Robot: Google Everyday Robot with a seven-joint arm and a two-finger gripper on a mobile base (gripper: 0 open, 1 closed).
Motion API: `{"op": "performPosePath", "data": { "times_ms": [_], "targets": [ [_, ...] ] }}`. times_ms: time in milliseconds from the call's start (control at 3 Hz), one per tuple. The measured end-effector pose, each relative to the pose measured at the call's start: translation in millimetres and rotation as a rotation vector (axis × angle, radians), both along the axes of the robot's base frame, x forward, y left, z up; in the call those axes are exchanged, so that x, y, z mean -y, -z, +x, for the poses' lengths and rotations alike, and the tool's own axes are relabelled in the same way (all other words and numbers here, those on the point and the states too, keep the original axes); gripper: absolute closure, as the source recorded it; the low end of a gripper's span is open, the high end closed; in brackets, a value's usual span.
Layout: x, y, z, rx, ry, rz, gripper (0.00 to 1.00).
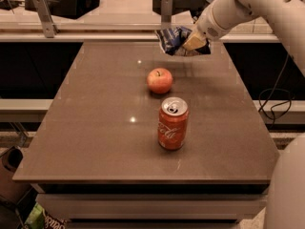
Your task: Pick blue chip bag
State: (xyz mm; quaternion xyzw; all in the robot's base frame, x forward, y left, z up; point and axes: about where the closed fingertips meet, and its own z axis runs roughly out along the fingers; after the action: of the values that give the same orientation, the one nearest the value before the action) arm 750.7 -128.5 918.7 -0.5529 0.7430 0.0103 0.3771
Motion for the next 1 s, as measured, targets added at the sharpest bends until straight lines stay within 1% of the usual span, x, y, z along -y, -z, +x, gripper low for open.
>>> {"op": "performPosePath", "data": {
  "times_ms": [667, 1000],
  "targets": [
    [-12.3, -40.7, -9.6, 0.085, -0.014, -0.027, 1.0],
    [-14.9, -59.4, -14.8, 0.128, -0.014, -0.038, 1.0]
  ]
}}
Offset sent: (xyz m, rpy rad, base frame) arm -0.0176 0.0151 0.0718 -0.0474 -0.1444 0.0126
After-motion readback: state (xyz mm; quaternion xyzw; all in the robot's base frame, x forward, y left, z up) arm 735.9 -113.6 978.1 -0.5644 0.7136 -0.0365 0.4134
